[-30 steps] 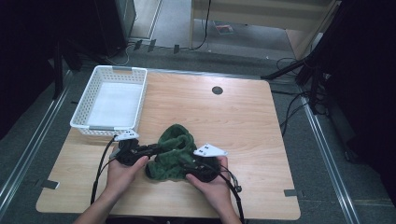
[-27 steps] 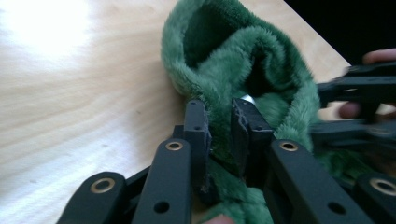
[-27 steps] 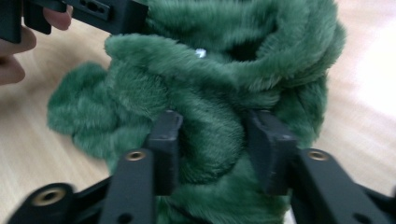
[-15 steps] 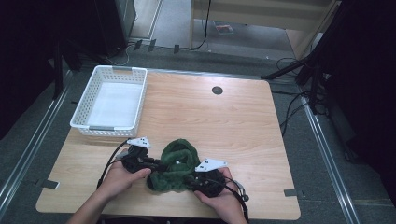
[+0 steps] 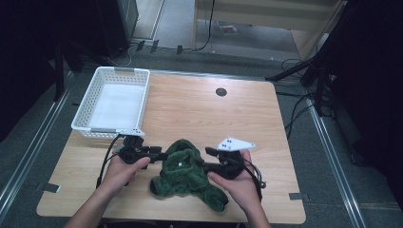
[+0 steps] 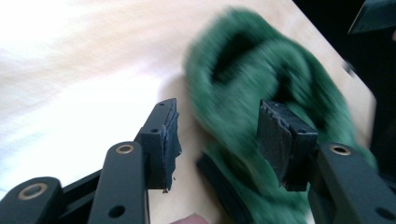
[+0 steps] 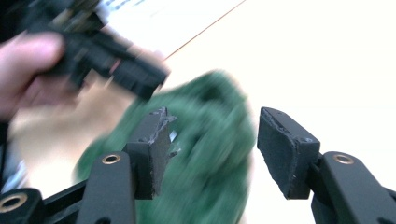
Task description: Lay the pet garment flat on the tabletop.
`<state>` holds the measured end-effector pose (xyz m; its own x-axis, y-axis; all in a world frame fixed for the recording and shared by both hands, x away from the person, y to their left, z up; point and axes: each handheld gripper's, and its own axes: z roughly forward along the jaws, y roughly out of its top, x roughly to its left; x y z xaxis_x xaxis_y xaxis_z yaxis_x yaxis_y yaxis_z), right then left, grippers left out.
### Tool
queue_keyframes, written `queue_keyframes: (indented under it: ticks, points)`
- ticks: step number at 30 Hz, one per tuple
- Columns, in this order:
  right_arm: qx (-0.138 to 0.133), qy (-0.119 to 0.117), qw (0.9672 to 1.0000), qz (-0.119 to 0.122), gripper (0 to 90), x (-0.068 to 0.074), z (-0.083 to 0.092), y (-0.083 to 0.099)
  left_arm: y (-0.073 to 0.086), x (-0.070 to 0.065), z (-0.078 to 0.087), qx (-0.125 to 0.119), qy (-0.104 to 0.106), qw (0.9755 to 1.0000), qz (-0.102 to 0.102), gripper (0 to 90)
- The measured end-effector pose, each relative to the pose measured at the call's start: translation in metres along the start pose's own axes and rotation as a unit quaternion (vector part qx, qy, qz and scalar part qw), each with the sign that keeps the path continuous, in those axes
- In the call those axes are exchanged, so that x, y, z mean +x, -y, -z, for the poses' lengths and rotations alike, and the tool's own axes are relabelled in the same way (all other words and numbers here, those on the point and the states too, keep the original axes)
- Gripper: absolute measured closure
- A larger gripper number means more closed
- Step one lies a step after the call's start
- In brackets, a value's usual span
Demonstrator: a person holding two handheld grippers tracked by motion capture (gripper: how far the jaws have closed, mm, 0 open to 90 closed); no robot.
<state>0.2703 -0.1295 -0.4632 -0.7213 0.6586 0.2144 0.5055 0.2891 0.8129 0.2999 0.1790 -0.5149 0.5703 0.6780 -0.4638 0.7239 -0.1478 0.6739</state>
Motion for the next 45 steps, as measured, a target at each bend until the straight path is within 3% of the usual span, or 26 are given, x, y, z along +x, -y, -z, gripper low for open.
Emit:
queue_keyframes:
  ticks: [2, 3, 5, 7, 8, 12, 13, 14, 16, 17, 18, 19, 20, 21, 22, 24, 25, 30, 33, 35, 36, 39, 41, 43, 44, 45]
  points:
    - [0.012, 0.013, 0.9986, -0.049, 44.5, -0.012, -0.031, -0.012, -0.003, 0.0, -0.006, 0.002, -0.028, 0.9996, 0.0, 47.0]
    - [0.03, 0.015, 0.9982, -0.05, 45.6, -0.016, -0.044, -0.013, -0.004, -0.001, -0.015, 0.005, -0.05, 0.9987, 0.003, 46.9]
    - [0.063, 0.037, 0.9964, -0.043, 53.2, -0.02, -0.065, -0.012, -0.004, -0.001, -0.019, 0.008, -0.056, 0.9984, 0.0, 46.7]
    - [0.07, 0.042, 0.9957, -0.045, 59.4, -0.022, -0.072, -0.011, -0.004, -0.002, -0.03, 0.024, -0.076, 0.9967, -0.012, 47.3]
    - [0.072, 0.031, 0.9959, -0.045, 74.5, -0.028, -0.078, -0.01, -0.006, -0.003, -0.038, 0.029, -0.094, 0.9949, -0.023, 54.8]
    - [0.056, 0.041, 0.9971, -0.031, 85.5, -0.036, -0.08, -0.015, -0.018, -0.003, -0.046, 0.004, -0.122, 0.9918, -0.037, 76.6]
    - [0.045, 0.048, 0.9975, -0.025, 86.7, -0.039, -0.079, -0.018, -0.026, -0.005, -0.047, -0.023, -0.138, 0.9895, -0.036, 76.6]
    - [-0.005, 0.061, 0.998, -0.011, 86.5, -0.044, -0.073, -0.026, -0.036, -0.008, -0.05, -0.061, -0.17, 0.9824, -0.048, 81.1]
    - [-0.049, 0.077, 0.9957, 0.019, 85.4, -0.047, -0.067, -0.031, -0.044, -0.011, -0.056, -0.09, -0.217, 0.9693, -0.073, 81.5]
    - [-0.057, 0.089, 0.9935, 0.04, 85.9, -0.048, -0.067, -0.031, -0.044, -0.011, -0.056, -0.09, -0.217, 0.9693, -0.073, 81.5]
    - [-0.057, 0.089, 0.9935, 0.04, 85.9, -0.048, -0.067, -0.031, -0.046, -0.01, -0.061, -0.09, -0.233, 0.9646, -0.085, 81.5]
    - [-0.036, 0.097, 0.9921, 0.07, 85.5, -0.053, -0.07, -0.023, -0.046, -0.003, -0.073, -0.059, -0.23, 0.9676, -0.085, 77.9]
    - [-0.036, 0.097, 0.9921, 0.07, 85.5, -0.053, -0.07, -0.023, -0.046, -0.003, -0.073, -0.059, -0.23, 0.9676, -0.085, 76.2]
    - [0.01, 0.109, 0.9901, 0.088, 84.4, -0.058, -0.074, -0.008, -0.044, 0.0, -0.076, -0.037, -0.211, 0.9727, -0.088, 72.8]
    - [0.023, 0.112, 0.9894, 0.09, 82.6, -0.061, -0.074, -0.001, -0.039, 0.002, -0.076, -0.009, -0.172, 0.9794, -0.105, 67.5]
    - [0.033, 0.108, 0.9902, 0.082, 79.7, -0.065, -0.072, 0.005, -0.036, 0.001, -0.073, -0.014, -0.156, 0.9804, -0.119, 63.9]
    - [0.021, 0.097, 0.9941, 0.044, 72.3, -0.073, -0.063, 0.01, -0.033, -0.002, -0.066, -0.028, -0.151, 0.9789, -0.135, 61.1]
    - [-0.052, 0.064, 0.9945, -0.064, 58.2, -0.081, -0.051, -0.01, -0.04, 0.003, -0.062, -0.048, -0.167, 0.9809, -0.087, 55.3]
    - [-0.031, 0.023, 0.9972, -0.063, 46.9, -0.07, -0.067, -0.029, -0.044, 0.006, -0.069, -0.031, -0.187, 0.9792, -0.073, 55.0]
    - [0.036, 0.084, 0.9958, 0.003, 48.0, -0.055, -0.097, -0.032, -0.043, 0.004, -0.074, -0.019, -0.19, 0.978, -0.083, 61.0]
    - [0.054, 0.098, 0.9936, 0.014, 53.8, -0.055, -0.104, -0.029, -0.041, 0.0, -0.076, -0.009, -0.206, 0.9719, -0.114, 67.5]
    - [0.058, 0.104, 0.9928, 0.013, 75.9, -0.063, -0.106, -0.016, -0.037, -0.003, -0.075, 0.004, -0.221, 0.9629, -0.155, 79.4]
    - [0.059, 0.113, 0.9918, 0.007, 84.7, -0.071, -0.1, -0.006, -0.036, -0.002, -0.075, 0.006, -0.22, 0.9617, -0.163, 86.4]
    - [0.063, 0.112, 0.9917, 0.002, 85.1, -0.079, -0.095, 0.003, -0.031, 0.0, -0.08, 0.029, -0.218, 0.9566, -0.191, 87.8]
    - [0.063, 0.112, 0.9917, 0.002, 85.1, -0.079, -0.095, 0.003, -0.031, 0.0, -0.08, 0.029, -0.218, 0.9566, -0.191, 87.9]
    - [0.068, 0.11, 0.9916, 0.004, 85.0, -0.081, -0.094, 0.006, -0.028, -0.004, -0.083, 0.033, -0.227, 0.9496, -0.213, 87.9]
